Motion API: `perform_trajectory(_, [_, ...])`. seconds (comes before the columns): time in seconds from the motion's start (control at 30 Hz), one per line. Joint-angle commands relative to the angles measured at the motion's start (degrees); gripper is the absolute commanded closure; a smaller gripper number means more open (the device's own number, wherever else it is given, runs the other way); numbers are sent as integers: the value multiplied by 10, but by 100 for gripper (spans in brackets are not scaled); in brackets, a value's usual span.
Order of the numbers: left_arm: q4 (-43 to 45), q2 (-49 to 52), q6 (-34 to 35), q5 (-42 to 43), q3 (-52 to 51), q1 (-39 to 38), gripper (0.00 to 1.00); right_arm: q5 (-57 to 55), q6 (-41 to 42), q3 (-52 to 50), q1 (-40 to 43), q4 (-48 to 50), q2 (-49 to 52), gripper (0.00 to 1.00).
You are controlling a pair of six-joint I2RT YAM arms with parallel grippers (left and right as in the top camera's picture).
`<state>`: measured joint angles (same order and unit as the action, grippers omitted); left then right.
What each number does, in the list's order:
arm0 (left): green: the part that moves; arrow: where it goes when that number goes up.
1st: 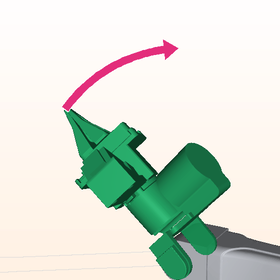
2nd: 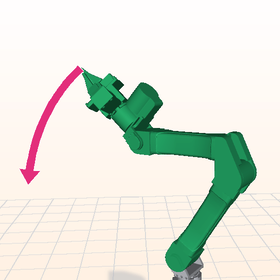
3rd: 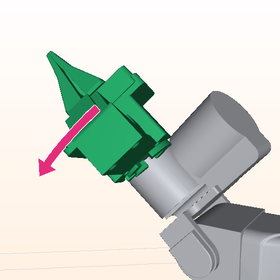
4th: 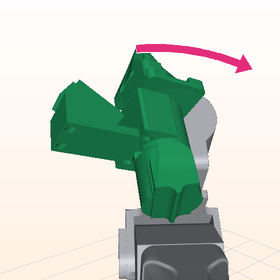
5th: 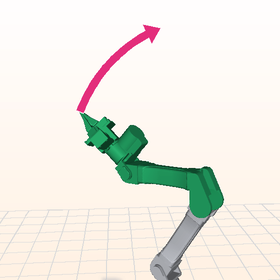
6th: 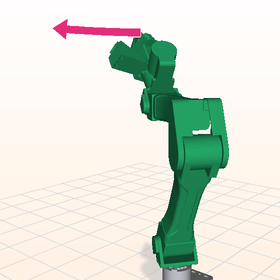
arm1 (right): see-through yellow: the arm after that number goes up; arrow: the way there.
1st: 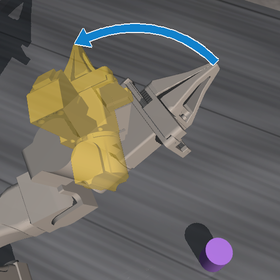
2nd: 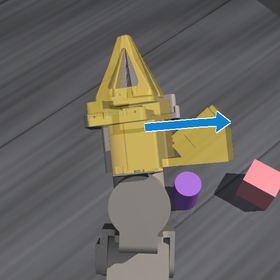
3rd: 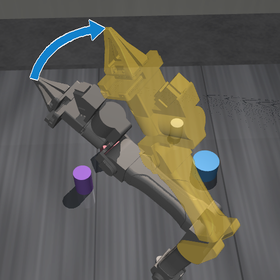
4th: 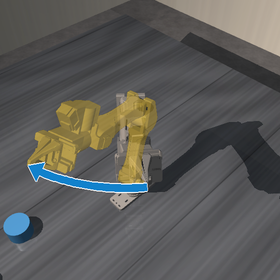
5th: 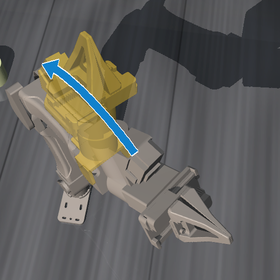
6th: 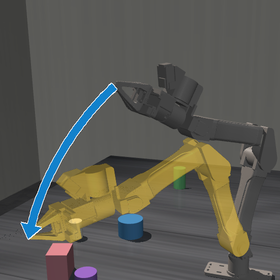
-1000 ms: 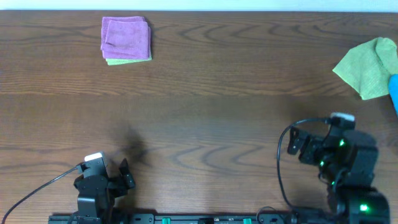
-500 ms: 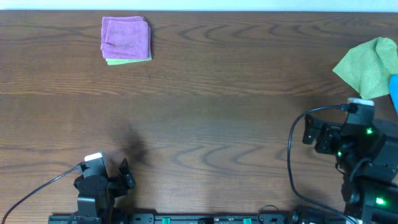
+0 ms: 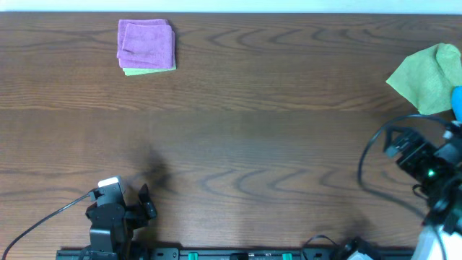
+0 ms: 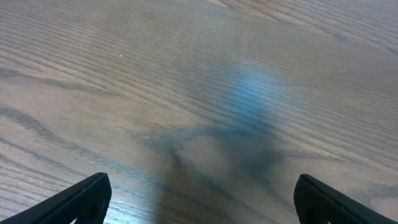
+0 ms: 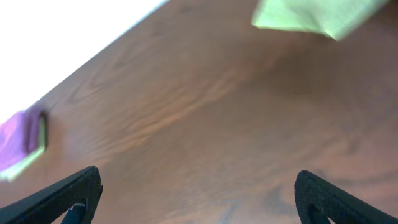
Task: Fold the cloth
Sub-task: 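Reach the right gripper toward the light-green cloth at the right edge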
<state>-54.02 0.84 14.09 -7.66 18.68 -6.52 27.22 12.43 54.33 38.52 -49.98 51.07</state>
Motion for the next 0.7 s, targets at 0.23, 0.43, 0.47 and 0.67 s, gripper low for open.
perform_trajectory(0.23, [-32,-5,-12,0,-7,2,5,-28,77,75,31,39,222,1])
perform_trajectory(0.43, [-32,-5,-12,0,-7,2,5,-12,171,175,54,17,369,1])
perform_trajectory(0.47, [-32,-5,-12,0,-7,2,5,13,188,195,62,13,400,1])
perform_trajectory(0.67, [-32,-5,-13,0,-7,2,5,49,74,285,76,8,521,1])
